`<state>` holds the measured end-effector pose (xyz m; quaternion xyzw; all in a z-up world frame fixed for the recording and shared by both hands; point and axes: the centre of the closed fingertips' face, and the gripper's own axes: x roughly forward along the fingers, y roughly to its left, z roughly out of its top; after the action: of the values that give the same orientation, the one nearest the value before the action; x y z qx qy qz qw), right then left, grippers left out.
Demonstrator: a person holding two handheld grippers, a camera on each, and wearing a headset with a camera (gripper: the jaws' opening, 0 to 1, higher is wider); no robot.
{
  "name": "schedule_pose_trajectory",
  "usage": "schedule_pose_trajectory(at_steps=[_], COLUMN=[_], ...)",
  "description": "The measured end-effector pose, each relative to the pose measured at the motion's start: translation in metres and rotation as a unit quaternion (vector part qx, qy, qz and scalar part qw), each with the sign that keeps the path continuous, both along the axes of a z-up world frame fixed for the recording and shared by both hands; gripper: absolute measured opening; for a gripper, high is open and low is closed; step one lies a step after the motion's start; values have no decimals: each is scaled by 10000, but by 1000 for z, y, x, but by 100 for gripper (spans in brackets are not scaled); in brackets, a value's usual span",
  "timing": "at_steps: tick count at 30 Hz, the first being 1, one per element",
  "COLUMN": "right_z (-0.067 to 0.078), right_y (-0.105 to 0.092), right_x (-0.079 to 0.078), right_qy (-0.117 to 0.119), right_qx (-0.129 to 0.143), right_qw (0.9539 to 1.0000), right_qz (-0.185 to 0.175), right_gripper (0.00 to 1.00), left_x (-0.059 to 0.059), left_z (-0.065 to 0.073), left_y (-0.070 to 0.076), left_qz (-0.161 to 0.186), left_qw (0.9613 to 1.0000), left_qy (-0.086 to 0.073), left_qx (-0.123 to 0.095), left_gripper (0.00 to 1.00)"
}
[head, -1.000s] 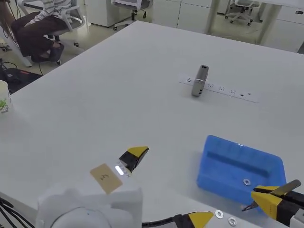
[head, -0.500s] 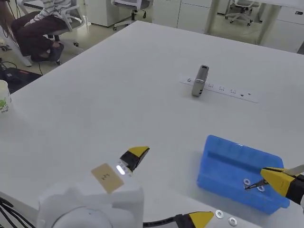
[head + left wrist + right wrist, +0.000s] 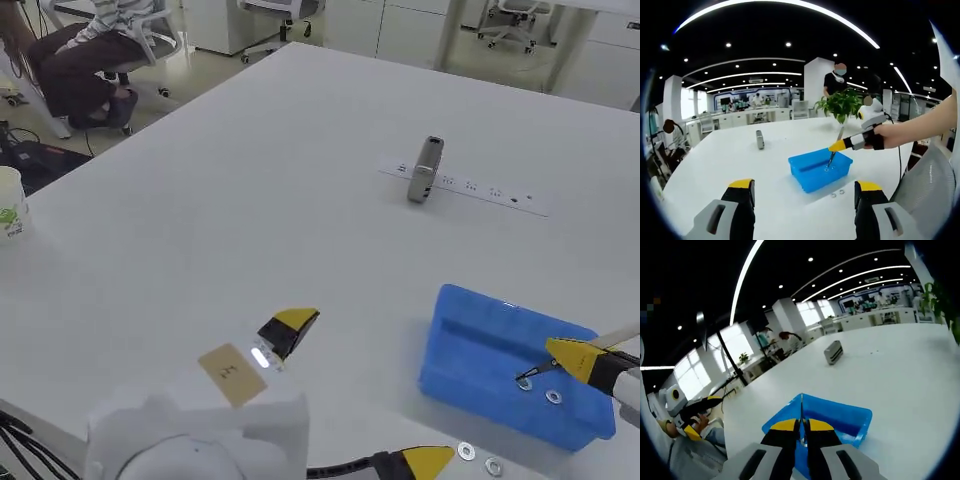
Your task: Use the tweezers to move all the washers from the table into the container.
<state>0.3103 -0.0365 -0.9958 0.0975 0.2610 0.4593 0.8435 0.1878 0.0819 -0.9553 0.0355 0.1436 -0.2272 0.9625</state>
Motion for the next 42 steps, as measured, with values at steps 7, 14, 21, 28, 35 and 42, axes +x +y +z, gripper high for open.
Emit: schedule_pose_trajectory(at_steps=[7,14,21,28,35,42], right_z=[-13,-25,-30,-26,-19,1], right_y=[3,11,17,15,11,6], right_x=[13,19,15,14,3,-6], right_qy=[150,213,-17,-296,-510,-781], right_qx=[-80,-312,-649,-840,-932,-825], right_qw=[9998,9991,9979,9960,9942,9934], right_qz=[-137,-189,-13,44,176,161], right_gripper=[3,3,3,4,4,4], left_x=[0,-1,-2,-3,-3,-3], left_z=[-1,-3,-4,-6,-7,-7], left_y=[1,0,-1,-3,-3,-5], left_qz=[12,-5,-32,-77,-108,-144], left_qw=[10000,10000,9999,9998,9998,9997], left_qy=[28,68,103,131,150,170], left_qx=[23,50,78,107,117,140], left_gripper=[83,82,82,81,81,81])
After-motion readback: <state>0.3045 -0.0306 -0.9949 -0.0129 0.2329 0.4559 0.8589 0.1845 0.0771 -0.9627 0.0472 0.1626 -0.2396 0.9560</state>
